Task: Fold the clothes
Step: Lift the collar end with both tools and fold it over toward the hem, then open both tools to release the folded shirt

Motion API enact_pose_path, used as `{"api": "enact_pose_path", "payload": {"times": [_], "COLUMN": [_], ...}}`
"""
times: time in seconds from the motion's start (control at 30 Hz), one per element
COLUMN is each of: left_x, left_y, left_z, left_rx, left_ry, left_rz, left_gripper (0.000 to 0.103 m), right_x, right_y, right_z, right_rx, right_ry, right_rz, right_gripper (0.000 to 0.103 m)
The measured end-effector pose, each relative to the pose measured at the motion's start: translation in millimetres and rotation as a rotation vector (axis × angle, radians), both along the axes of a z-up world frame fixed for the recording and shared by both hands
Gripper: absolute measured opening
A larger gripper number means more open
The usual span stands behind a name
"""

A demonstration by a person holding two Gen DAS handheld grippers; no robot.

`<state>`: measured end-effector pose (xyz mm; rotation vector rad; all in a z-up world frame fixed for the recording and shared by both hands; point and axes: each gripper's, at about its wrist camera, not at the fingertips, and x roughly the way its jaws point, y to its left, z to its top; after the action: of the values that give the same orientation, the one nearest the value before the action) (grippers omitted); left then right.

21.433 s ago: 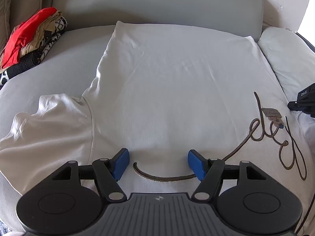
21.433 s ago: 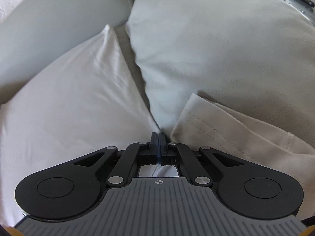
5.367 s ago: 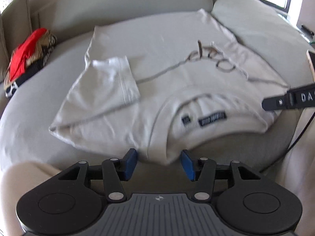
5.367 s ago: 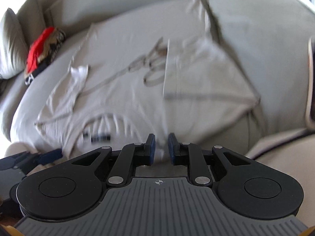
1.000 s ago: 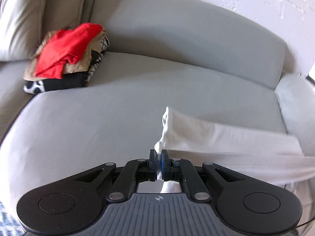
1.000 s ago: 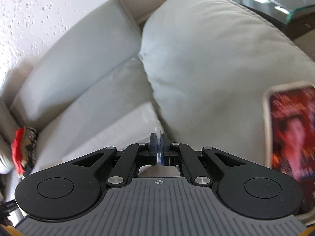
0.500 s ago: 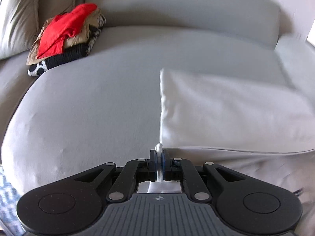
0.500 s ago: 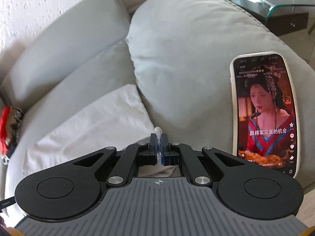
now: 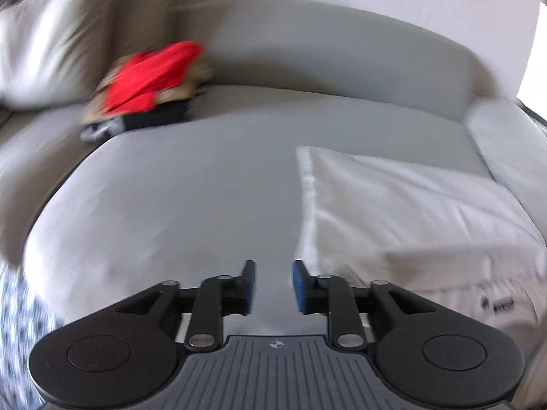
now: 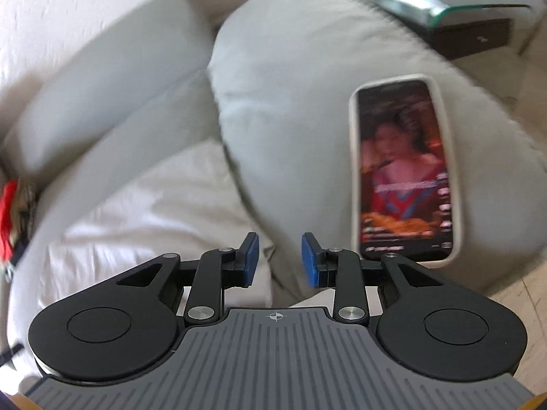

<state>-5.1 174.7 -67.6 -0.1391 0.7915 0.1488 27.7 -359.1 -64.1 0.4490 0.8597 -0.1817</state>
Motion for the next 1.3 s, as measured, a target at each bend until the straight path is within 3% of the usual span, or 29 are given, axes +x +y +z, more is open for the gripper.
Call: {"api": "enact_pose_path", "payload": {"times": [0.1, 0.17, 0.27, 0.37, 0.5, 0.73, 0.83, 0.93, 1.07, 1.3], "left_x": [-5.6, -1.6, -0.5, -2.6, -4.5, -2.6, -2.6, -4.2, -4.9, -9.3], "left_y": [3.3, -15.7, -49.5, -82.8, -106.8, -107.7, -104.9, -100.9, -95.5, -93.1], "left_z": [9.0, 10.5, 6.5, -7.4, -25.8, -35.0, -36.1, -36.1, -38.0, -38.9], "left_rx": [-0.085, -0.134, -0.268, -0.335, -0.337, -0.342, -0.346, -0.359, -0.405, -0.430], "left_ry": [-0.055, -0.040, -0.010, -0.001, -0.003, 0.020, 0.021, 0.017, 0.022, 0.034], "left_rz": [0.072, -0.011, -0.136, -0.184, -0.149, -0.127, -0.117, -0.100, -0.066, -0.057], "left_gripper": [0.024, 0.028, 0.037, 0.037, 0.037, 0.039, 0.039, 0.040, 0.040, 0.041], "right_x": [-4.2, 2.0, 4.1, 5.2, 1.7, 2.0, -4.7, -15.6, -23.3, -36.0], "right_y": [5.7, 17.5, 27.2, 39.4, 46.1, 50.7, 39.9, 24.0, 12.8, 4.1], "right_z": [15.8, 17.9, 4.9, -16.1, -41.1, -62.5, -68.9, -72.8, -86.1, -104.6], "right_rx": [0.012, 0.080, 0.285, 0.328, 0.428, 0.489, 0.540, 0.578, 0.651, 0.847], "right_ry": [-0.059, -0.053, -0.040, 0.004, 0.051, 0.046, 0.037, 0.020, 0.028, -0.104], "right_rz": [0.034, 0.118, 0.143, 0.121, 0.058, -0.009, -0.084, -0.177, -0.261, -0.390], "right_gripper": [0.035, 0.035, 0.034, 0.029, 0.029, 0.034, 0.033, 0.043, 0.043, 0.043]}}
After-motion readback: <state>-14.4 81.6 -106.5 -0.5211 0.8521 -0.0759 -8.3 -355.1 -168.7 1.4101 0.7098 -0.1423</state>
